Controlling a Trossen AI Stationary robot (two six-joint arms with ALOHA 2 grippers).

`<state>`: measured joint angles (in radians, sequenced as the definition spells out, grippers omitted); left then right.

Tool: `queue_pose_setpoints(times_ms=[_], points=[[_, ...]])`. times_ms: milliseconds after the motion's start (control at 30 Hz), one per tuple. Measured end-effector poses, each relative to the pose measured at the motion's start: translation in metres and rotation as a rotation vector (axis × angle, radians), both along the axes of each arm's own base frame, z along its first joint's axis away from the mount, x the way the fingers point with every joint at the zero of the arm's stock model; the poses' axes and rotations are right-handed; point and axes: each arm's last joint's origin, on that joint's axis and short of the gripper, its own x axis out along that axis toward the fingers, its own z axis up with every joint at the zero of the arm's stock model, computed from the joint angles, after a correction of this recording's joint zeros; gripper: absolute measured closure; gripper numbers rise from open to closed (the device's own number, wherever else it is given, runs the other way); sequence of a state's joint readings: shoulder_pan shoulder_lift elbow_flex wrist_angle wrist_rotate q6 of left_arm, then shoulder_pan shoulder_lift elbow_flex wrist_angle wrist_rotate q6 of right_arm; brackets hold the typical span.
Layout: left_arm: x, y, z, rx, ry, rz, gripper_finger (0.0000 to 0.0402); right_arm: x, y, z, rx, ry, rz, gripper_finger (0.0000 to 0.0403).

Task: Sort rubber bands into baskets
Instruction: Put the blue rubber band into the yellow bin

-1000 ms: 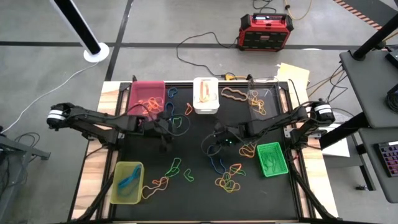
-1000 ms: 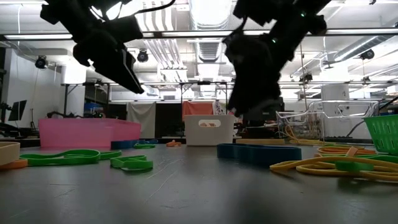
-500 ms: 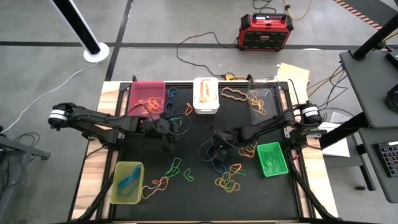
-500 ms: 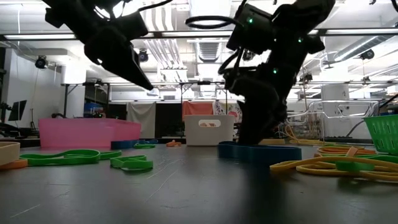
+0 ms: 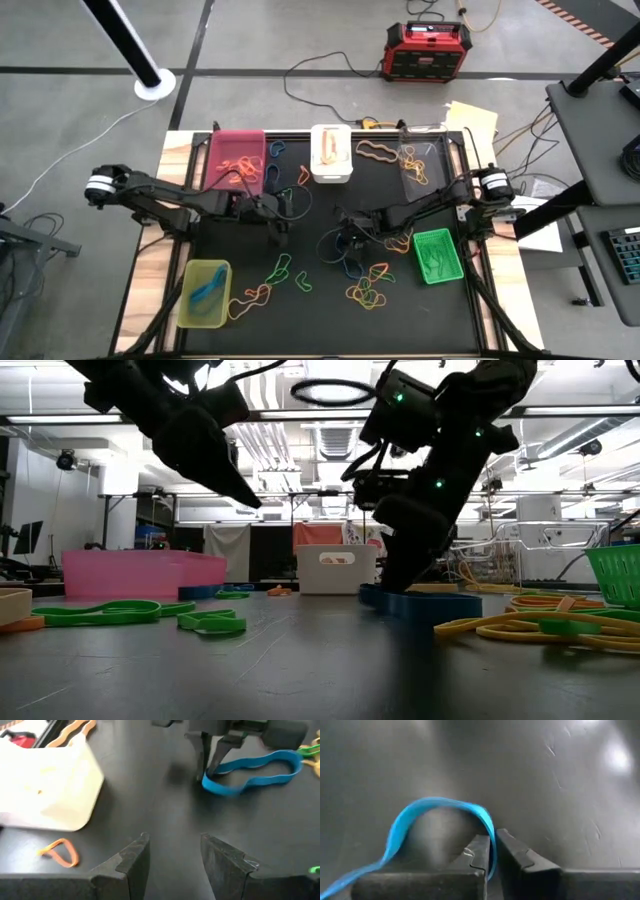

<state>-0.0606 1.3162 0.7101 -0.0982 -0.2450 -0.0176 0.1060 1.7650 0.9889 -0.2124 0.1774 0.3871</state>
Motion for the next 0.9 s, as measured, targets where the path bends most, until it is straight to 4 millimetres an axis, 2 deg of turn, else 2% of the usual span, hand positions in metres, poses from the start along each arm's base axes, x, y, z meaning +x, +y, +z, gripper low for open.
queue_pose_setpoints(times_ms=[233,433,600,900], points=[[0.012,-0.016,-0.004,-0.108,-0.06,-0.166,0.0245,0.013,0.019,0.029,-0.165,-0.249,0.182,0.0393],[0.023,-0.024,-0.012,-0.121,-0.102,-0.208,0.0245,0.024,0.032,0.045,-0.316,-0.429,0.301,0.0393],[0.029,-0.027,-0.017,-0.123,-0.123,-0.215,0.0244,0.028,0.032,0.052,-0.372,-0.5,0.329,0.0393],[0.032,-0.027,-0.021,-0.137,-0.126,-0.207,0.0244,0.03,0.03,0.056,-0.489,-0.498,0.281,0.0393]])
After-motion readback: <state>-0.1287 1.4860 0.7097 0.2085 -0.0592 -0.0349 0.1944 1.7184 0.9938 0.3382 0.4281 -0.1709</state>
